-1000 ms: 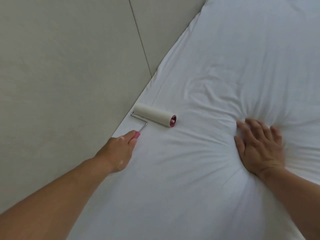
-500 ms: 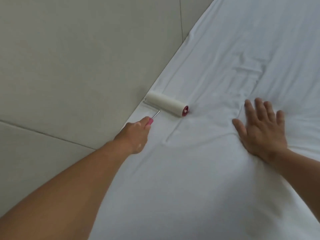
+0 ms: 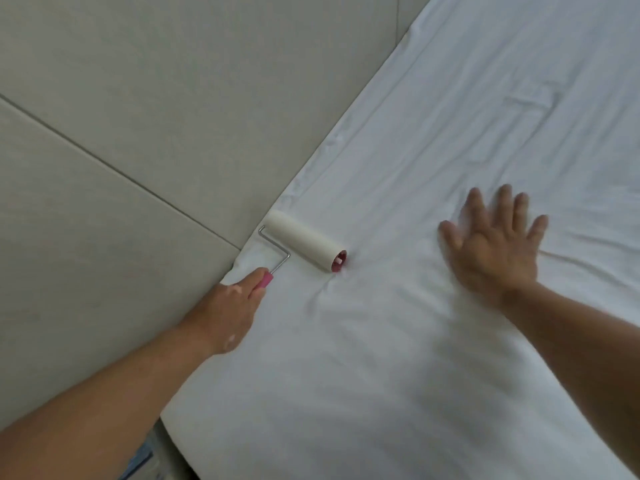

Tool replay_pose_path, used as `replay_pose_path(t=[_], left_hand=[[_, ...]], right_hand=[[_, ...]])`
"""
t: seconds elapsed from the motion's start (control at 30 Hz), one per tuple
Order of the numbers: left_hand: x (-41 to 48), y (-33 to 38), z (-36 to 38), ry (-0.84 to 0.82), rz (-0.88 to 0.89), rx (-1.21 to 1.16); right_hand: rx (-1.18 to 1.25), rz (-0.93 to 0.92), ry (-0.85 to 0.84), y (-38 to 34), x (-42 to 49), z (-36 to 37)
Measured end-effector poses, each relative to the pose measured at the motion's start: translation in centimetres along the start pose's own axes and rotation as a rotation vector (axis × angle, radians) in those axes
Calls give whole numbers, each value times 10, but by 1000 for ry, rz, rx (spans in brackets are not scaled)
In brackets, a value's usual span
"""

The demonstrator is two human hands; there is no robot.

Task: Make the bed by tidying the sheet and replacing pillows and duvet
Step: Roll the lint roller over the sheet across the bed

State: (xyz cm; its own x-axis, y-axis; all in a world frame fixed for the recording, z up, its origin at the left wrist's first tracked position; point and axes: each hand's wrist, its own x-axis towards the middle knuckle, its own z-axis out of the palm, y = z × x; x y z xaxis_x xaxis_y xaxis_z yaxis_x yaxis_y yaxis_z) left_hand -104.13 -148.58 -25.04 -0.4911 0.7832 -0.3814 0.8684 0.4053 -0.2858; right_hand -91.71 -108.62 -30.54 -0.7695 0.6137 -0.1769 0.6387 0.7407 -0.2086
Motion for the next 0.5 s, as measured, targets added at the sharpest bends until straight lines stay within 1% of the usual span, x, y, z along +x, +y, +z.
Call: replay_pose_path(t=[0.07, 0.13, 0.2, 0.3, 0.37, 0.43, 0.5], left_hand=[[16, 5, -5, 104, 0, 4], [5, 15, -6, 104, -22, -4], [-38, 23, 6, 79, 5, 5], [-125, 29, 33, 120, 104, 44], [-177, 33, 42, 95, 73, 13], [-202, 38, 37, 105, 16, -33], [-192, 32, 26, 117, 47, 21]], right_hand=[[-48, -64, 11, -13, -32, 12], [-70, -67, 18, -14, -37, 18], [-88, -62, 23, -10, -33, 19], [-99, -79, 41, -7, -32, 23], [-102, -84, 48, -7, -34, 25], [-104, -83, 51, -7, -34, 23], [-111, -79, 62, -10, -34, 23]])
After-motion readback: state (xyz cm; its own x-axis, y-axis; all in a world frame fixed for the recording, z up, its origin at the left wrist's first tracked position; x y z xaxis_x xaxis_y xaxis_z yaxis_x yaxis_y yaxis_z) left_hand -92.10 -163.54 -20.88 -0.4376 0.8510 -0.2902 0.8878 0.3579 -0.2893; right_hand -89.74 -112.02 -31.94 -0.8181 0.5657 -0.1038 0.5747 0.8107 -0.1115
